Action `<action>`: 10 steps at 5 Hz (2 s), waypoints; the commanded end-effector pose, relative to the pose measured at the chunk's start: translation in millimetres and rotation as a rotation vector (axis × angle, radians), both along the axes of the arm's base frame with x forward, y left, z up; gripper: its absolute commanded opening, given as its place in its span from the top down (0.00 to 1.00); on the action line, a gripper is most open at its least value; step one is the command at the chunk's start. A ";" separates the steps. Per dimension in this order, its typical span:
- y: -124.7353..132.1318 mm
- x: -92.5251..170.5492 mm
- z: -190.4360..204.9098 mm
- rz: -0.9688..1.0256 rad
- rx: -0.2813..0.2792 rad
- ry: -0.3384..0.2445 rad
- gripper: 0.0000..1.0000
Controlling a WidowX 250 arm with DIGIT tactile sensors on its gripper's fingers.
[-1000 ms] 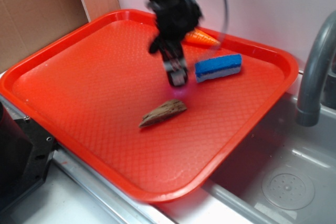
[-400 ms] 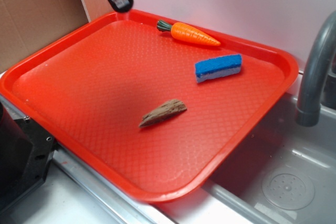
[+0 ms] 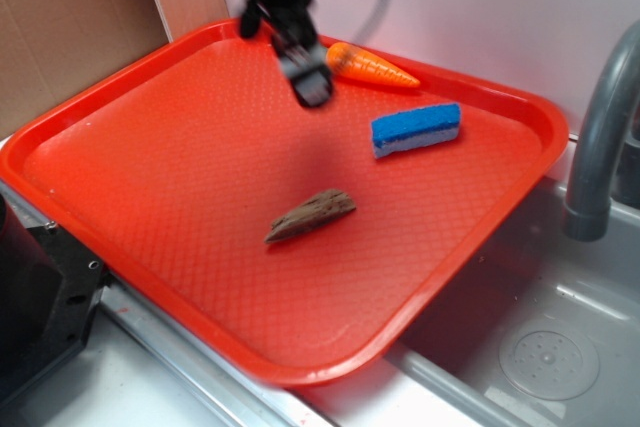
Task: Grab the blue sponge.
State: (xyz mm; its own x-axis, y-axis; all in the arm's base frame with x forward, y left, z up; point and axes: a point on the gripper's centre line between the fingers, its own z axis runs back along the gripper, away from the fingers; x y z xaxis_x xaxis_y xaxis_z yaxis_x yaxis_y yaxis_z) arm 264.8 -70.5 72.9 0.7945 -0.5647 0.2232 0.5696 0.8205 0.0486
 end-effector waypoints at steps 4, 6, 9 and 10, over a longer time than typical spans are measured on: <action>-36.8 25.6 -28.3 0.031 0.038 0.100 1.00; 41.9 -18.9 35.6 0.262 0.032 0.083 1.00; 91.9 -89.7 110.9 0.647 0.041 0.081 1.00; 92.4 -99.2 116.1 0.675 0.017 0.068 1.00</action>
